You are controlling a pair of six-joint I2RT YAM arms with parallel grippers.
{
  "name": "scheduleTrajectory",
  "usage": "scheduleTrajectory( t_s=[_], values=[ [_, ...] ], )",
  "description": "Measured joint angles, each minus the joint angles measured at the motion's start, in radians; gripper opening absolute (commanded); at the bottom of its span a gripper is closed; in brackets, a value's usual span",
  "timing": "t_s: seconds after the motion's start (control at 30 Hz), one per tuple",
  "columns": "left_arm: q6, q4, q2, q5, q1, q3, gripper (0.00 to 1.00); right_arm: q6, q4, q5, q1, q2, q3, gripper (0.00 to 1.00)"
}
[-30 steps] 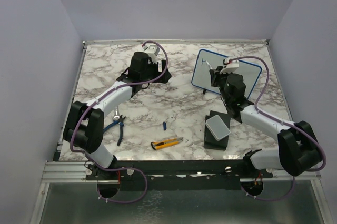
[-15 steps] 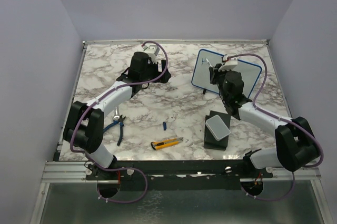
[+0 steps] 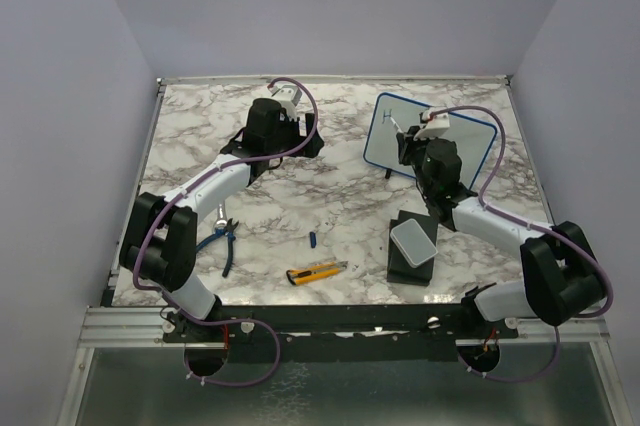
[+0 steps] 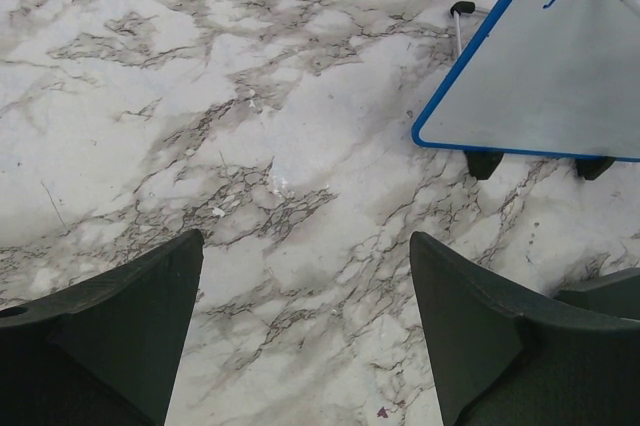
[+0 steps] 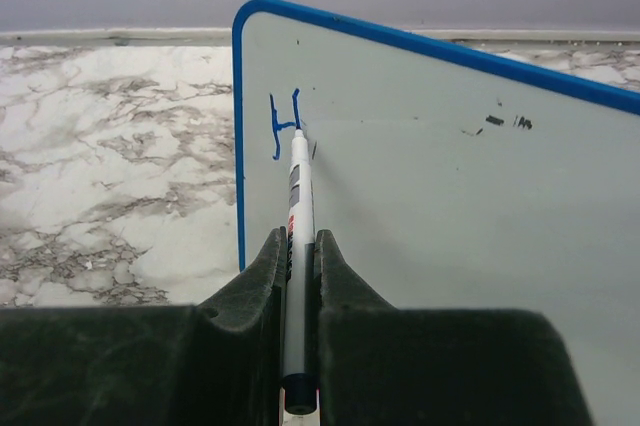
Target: Write a sentence on the whiteboard
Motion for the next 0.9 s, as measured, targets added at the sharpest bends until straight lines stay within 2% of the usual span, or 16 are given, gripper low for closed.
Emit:
scheduleTrajectory(
  t_s=[0.53,0.9],
  values=[
    [0.0,0.001,-0.017,0.0,0.0,0.0,0.85,0.024,-0.007,-0.008,0.0,-0.018,-0.044,0.0],
    [0.0,0.0,-0.017,0.0,0.0,0.0,0.85,0.023,-0.013,-0.023,0.0,-0.118,-0.086,0.0]
  ],
)
